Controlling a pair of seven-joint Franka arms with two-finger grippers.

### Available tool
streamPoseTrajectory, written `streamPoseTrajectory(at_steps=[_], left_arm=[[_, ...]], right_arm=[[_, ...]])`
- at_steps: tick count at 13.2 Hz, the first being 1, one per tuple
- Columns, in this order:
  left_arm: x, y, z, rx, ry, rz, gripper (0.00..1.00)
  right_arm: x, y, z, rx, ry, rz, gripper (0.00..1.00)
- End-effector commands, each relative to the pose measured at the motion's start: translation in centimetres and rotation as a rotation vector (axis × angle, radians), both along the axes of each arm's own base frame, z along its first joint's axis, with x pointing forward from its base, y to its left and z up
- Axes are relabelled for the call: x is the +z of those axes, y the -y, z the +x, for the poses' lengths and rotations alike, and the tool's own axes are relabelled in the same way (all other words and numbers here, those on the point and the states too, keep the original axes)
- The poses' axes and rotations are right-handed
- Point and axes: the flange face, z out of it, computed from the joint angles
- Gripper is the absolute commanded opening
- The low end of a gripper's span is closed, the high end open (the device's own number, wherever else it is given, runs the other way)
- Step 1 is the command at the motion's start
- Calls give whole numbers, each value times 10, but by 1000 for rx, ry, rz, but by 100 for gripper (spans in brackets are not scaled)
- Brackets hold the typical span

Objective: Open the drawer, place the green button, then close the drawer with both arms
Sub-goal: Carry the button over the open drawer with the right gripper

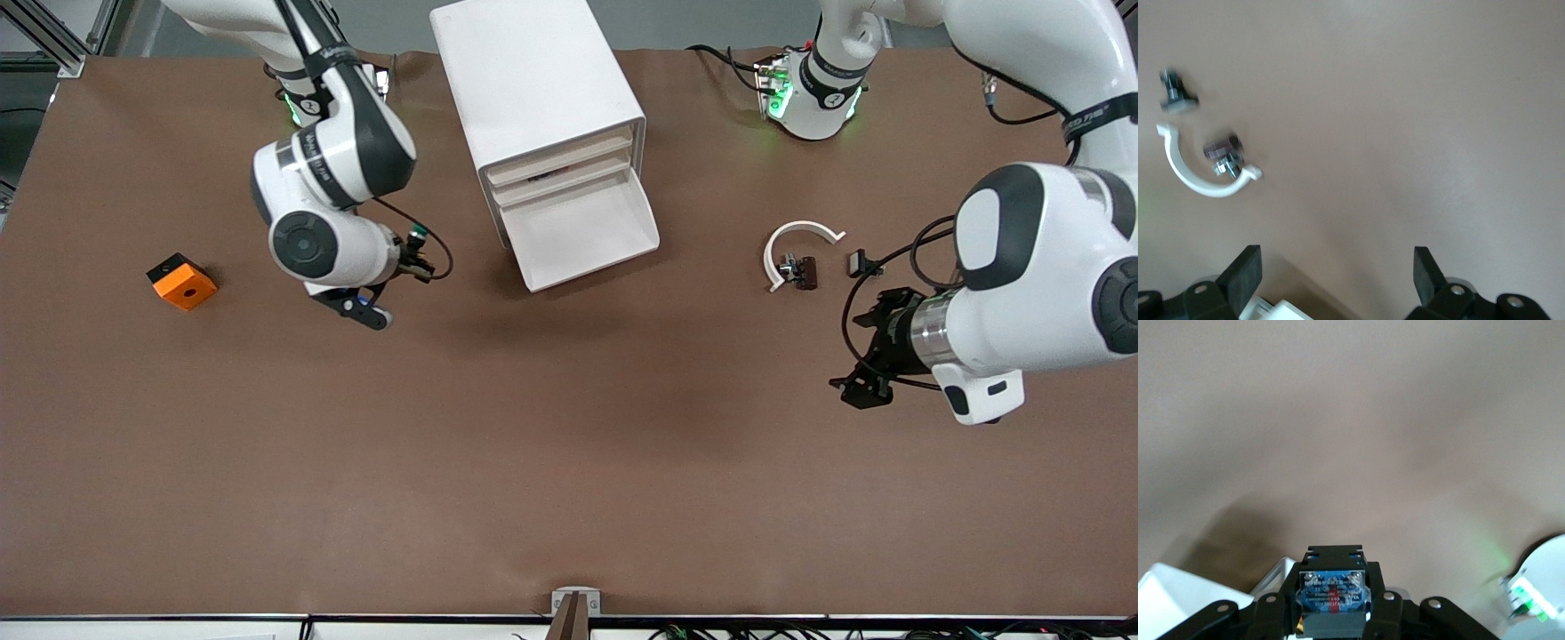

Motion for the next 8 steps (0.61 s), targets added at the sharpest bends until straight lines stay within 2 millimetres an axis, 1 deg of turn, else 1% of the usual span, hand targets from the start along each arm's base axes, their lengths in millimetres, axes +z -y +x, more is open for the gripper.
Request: streamPoseTrajectory(at_steps=[1, 3, 5, 7, 8], left_arm=[[20, -13, -20, -184, 10, 9, 100], [31, -26, -32, -305, 23, -9, 100], [38, -34, -40, -367, 27, 2, 100], [42, -38, -48, -437, 35, -18, 100], [43, -39, -50, -459, 35, -26, 100]], right_arm=[[21, -33, -7, -160, 0, -9, 16], [29, -63, -20, -241, -7, -12, 16], [30, -90, -33, -306, 10, -28, 16], [22, -125, -50, -369, 43, -49, 16], [14, -140, -57, -400, 53, -62, 16]])
